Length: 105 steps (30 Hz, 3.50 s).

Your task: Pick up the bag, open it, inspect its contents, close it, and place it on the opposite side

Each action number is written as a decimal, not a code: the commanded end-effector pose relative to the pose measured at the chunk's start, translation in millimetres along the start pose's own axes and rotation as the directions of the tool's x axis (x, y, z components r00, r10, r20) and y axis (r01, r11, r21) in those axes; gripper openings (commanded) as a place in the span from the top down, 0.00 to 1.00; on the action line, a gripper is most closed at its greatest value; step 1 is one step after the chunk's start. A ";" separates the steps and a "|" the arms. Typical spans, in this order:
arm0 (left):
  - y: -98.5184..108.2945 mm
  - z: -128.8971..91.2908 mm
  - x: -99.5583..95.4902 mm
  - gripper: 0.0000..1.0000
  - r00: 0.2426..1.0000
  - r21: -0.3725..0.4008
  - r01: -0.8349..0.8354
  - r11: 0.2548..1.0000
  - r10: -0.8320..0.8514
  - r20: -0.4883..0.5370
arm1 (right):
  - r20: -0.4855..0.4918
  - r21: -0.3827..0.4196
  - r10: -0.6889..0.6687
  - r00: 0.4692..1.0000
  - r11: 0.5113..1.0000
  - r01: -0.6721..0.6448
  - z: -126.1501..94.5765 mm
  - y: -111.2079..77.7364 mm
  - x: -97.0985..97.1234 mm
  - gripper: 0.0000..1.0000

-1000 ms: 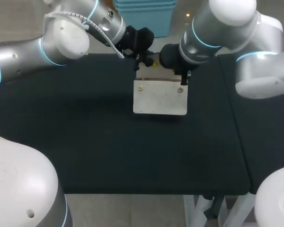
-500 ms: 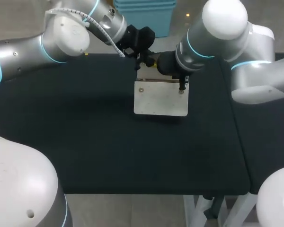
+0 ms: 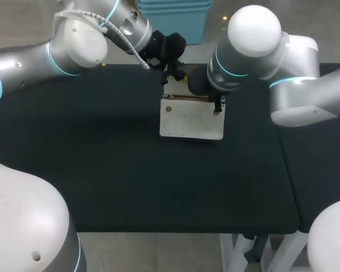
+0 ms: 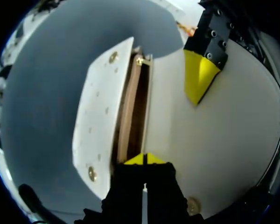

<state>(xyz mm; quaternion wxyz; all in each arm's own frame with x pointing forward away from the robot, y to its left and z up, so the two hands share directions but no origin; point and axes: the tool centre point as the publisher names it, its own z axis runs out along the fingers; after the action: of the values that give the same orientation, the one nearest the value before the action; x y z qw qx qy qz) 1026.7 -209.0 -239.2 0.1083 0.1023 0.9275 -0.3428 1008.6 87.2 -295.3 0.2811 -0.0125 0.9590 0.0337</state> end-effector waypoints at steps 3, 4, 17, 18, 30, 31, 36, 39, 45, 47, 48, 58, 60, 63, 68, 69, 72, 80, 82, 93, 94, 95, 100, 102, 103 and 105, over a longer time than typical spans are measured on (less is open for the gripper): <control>-0.8 2.3 0.3 1.00 1.000 0.003 0.013 1.000 -0.013 0.010 | 0.000 0.004 0.010 1.000 1.000 -0.010 -1.9 1.5 8.0 1.00; -0.6 3.3 0.2 1.00 1.000 0.002 0.017 1.000 -0.017 0.012 | -0.001 0.003 0.013 1.000 1.000 -0.013 -1.7 1.6 9.8 1.00; 2.6 7.8 -1.4 1.00 0.998 -0.003 0.064 0.998 -0.063 0.018 | 0.007 0.003 0.046 0.999 0.999 -0.046 -8.4 -0.9 22.3 1.00; 2.7 7.8 -1.5 1.00 0.998 -0.003 0.067 0.998 -0.067 0.018 | 0.009 0.006 0.044 0.999 0.999 -0.044 -8.8 -0.5 22.5 1.00; 1.1 4.1 2.6 1.00 0.999 0.028 0.048 0.998 -0.048 0.020 | -0.024 -0.002 0.046 0.999 0.999 -0.046 3.9 -1.4 24.7 1.00; 1.1 4.0 3.0 1.00 0.999 0.031 0.046 0.998 -0.047 0.021 | -0.027 0.001 0.044 0.999 0.999 -0.044 4.7 -1.7 23.8 1.00; 1.2 2.8 5.3 1.00 0.998 0.047 0.043 0.998 -0.045 0.033 | -0.042 0.006 0.040 0.998 0.999 -0.039 7.1 -2.7 17.1 1.00; 1.1 2.4 6.8 1.00 0.998 0.054 0.039 0.998 -0.041 0.044 | -0.077 0.020 0.041 0.996 0.999 -0.039 8.5 -3.1 15.0 1.00; 2.2 1.7 8.5 1.00 0.996 0.071 0.047 0.996 -0.052 0.073 | -0.152 0.030 0.033 0.988 0.999 -0.028 8.6 -1.5 18.6 1.00; 3.1 1.8 8.7 1.00 0.995 0.074 0.052 0.996 -0.058 0.078 | -0.167 0.039 0.036 0.985 0.999 -0.030 9.4 -0.7 22.7 1.00; 3.7 2.3 8.9 1.00 0.995 0.078 0.057 0.995 -0.063 0.078 | -0.169 0.041 0.038 0.985 0.999 -0.031 9.5 -0.3 24.5 1.00; 6.1 0.7 9.5 1.00 0.991 0.085 0.088 0.992 -0.096 0.093 | -0.190 0.044 0.068 0.979 0.997 -0.060 2.1 0.4 39.0 1.00; 7.0 0.9 9.9 1.00 0.990 0.088 0.095 0.992 -0.104 0.095 | -0.191 0.044 0.068 0.979 0.997 -0.060 0.6 2.6 42.1 1.00; 7.9 1.2 10.3 1.00 0.989 0.092 0.101 0.991 -0.110 0.098 | -0.194 0.045 0.062 0.979 0.998 -0.055 -0.7 5.0 47.1 1.00; 9.0 1.5 10.8 1.00 0.988 0.092 0.106 0.990 -0.115 0.100 | -0.202 0.037 0.065 0.977 0.998 -0.059 -2.0 6.3 53.7 1.00; 9.1 1.5 10.9 1.00 0.988 0.092 0.107 0.990 -0.116 0.100 | -0.203 0.037 0.065 0.977 0.998 -0.058 -2.4 6.7 54.4 1.00; 9.4 1.4 11.0 1.00 0.987 0.092 0.110 0.990 -0.119 0.103 | -0.203 0.039 0.064 0.977 0.998 -0.057 -4.0 7.7 57.0 1.00; 10.8 2.5 12.3 1.00 0.987 0.095 0.112 0.989 -0.122 0.100 | -0.231 0.036 0.053 0.972 0.998 -0.046 -1.7 8.6 64.5 1.00; 11.3 2.4 13.0 1.00 0.988 0.098 0.110 0.989 -0.120 0.097 | -0.250 0.032 0.049 0.967 0.999 -0.043 0.8 8.6 66.9 1.00; 11.7 1.9 14.8 1.00 0.990 0.105 0.096 0.990 -0.105 0.092 | -0.296 0.028 0.048 0.954 0.999 -0.042 8.8 10.3 71.4 0.57; 11.6 1.8 14.9 1.00 0.990 0.105 0.094 0.990 -0.104 0.092 | -0.297 0.028 0.048 0.954 0.999 -0.041 8.6 10.5 71.1 0.47; 11.5 1.6 15.1 1.00 0.991 0.106 0.091 0.990 -0.101 0.092 | -0.299 0.029 0.048 0.953 0.999 -0.041 8.5 10.7 70.8 0.20; 11.3 1.5 15.4 1.00 0.992 0.110 0.081 0.991 -0.091 0.091 | -0.306 0.032 0.044 0.951 0.999 -0.036 8.4 11.3 70.2 0.00; 11.4 1.5 15.6 1.00 0.992 0.113 0.076 0.991 -0.086 0.089 | -0.310 0.033 0.043 0.950 0.999 -0.035 9.3 11.7 70.7 0.00; 11.7 1.6 15.8 1.00 0.992 0.112 0.074 0.991 -0.085 0.089 | -0.312 0.033 0.043 0.949 0.999 -0.034 9.7 11.8 70.9 0.00; 12.1 1.9 15.9 1.00 0.993 0.116 0.071 0.991 -0.081 0.085 | -0.315 0.033 0.042 0.948 0.999 -0.034 10.1 12.3 71.4 0.00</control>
<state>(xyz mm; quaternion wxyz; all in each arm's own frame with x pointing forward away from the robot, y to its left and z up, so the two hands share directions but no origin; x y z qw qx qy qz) 1016.4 -197.6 -253.2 0.1321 0.0551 0.9057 -0.3990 948.8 95.7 -333.8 0.1289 0.0057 0.9912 0.0279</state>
